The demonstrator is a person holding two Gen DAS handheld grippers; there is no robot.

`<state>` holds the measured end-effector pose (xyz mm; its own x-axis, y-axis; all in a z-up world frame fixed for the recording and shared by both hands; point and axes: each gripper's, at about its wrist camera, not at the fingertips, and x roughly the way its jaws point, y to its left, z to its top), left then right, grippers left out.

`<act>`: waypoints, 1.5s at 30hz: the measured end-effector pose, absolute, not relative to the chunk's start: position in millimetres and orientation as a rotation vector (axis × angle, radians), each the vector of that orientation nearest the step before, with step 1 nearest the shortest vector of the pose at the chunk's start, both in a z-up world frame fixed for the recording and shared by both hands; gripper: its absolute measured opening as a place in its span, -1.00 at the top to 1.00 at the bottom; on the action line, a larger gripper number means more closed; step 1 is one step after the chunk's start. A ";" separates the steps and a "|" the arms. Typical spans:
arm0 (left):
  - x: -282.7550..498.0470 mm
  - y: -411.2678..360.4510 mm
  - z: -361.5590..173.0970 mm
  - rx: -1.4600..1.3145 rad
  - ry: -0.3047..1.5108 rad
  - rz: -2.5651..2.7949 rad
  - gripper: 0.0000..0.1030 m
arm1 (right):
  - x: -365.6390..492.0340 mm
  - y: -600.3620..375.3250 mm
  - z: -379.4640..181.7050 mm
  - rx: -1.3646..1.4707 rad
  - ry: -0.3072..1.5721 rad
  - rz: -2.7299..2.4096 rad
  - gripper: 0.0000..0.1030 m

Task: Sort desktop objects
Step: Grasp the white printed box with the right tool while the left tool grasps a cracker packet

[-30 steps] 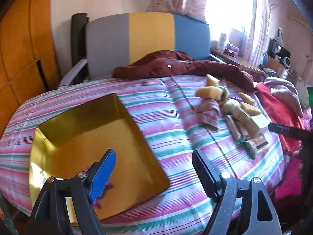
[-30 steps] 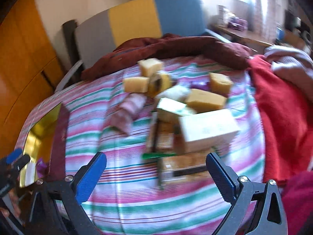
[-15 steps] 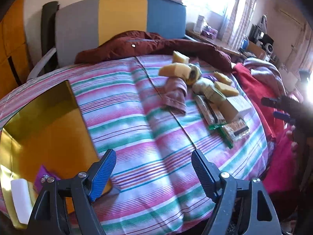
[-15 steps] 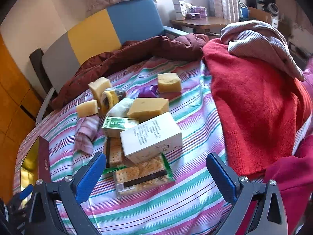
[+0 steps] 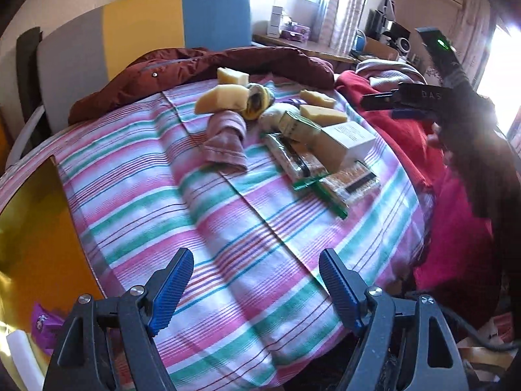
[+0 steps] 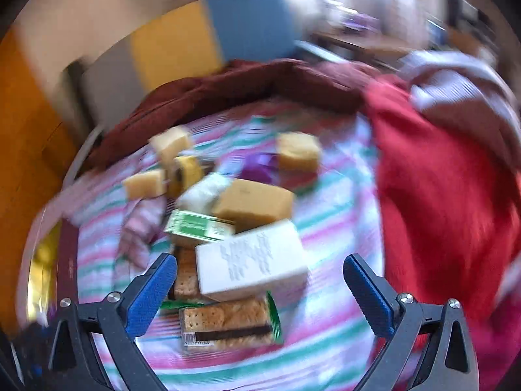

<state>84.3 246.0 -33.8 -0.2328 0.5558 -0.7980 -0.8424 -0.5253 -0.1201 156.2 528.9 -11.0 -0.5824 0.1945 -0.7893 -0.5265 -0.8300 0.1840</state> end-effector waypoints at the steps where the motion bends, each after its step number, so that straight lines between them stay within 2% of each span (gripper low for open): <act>1: 84.3 246.0 -35.3 -1.037 0.420 1.882 -0.57 | 149.6 529.7 -11.2 -1.185 0.512 2.470 -0.99; 4: 82.9 248.1 -40.6 -1.067 0.404 1.871 -0.57 | 126.1 534.7 -16.8 -1.333 0.329 2.506 -0.99; 7: 81.5 250.2 -45.2 -1.087 0.407 1.873 -0.57 | 106.9 554.7 -31.3 -1.412 0.342 2.483 -0.99; 15: 77.2 258.0 -60.6 -1.145 0.416 1.848 -0.57 | 95.6 596.2 -76.0 -1.476 0.834 2.479 -0.99; 20: 77.4 262.7 -67.6 -1.164 0.419 1.825 -0.57 | 117.7 569.2 -75.9 -1.602 0.848 2.521 -0.99; 23: 80.3 264.7 -69.4 -1.162 0.425 1.809 -0.57 | 128.4 555.6 -69.1 -1.666 0.716 2.522 -0.99; 24: 81.4 265.0 -70.1 -1.161 0.427 1.806 -0.57 | 131.7 549.8 -62.6 -1.680 0.590 2.521 -0.99; 30: 84.3 269.1 -74.6 -1.180 0.437 1.796 -0.57 | 117.9 520.2 -32.5 -1.772 0.148 2.632 -0.99; 34: 83.3 270.8 -78.2 -1.204 0.435 1.791 -0.57 | 94.1 486.9 -40.6 -1.917 -0.267 2.612 -0.99; 36: 83.0 271.9 -79.1 -1.205 0.439 1.796 -0.57 | 80.0 478.9 -51.1 -1.997 -0.407 2.586 -0.99; 40: 80.2 274.5 -78.3 -1.207 0.426 1.795 -0.57 | 65.3 486.6 -71.4 -2.125 -0.431 2.534 -0.96; 42: 79.2 276.2 -77.9 -1.202 0.427 1.789 -0.57 | 62.2 501.5 -81.4 -2.158 -0.308 2.498 -0.60; 43: 79.3 277.4 -77.8 -1.195 0.431 1.783 -0.57 | 64.2 506.9 -83.5 -2.159 -0.265 2.496 -0.56; 45: 79.3 282.6 -75.6 -1.169 0.439 1.763 -0.55 | 75.5 515.4 -82.3 -2.133 -0.206 2.508 -0.32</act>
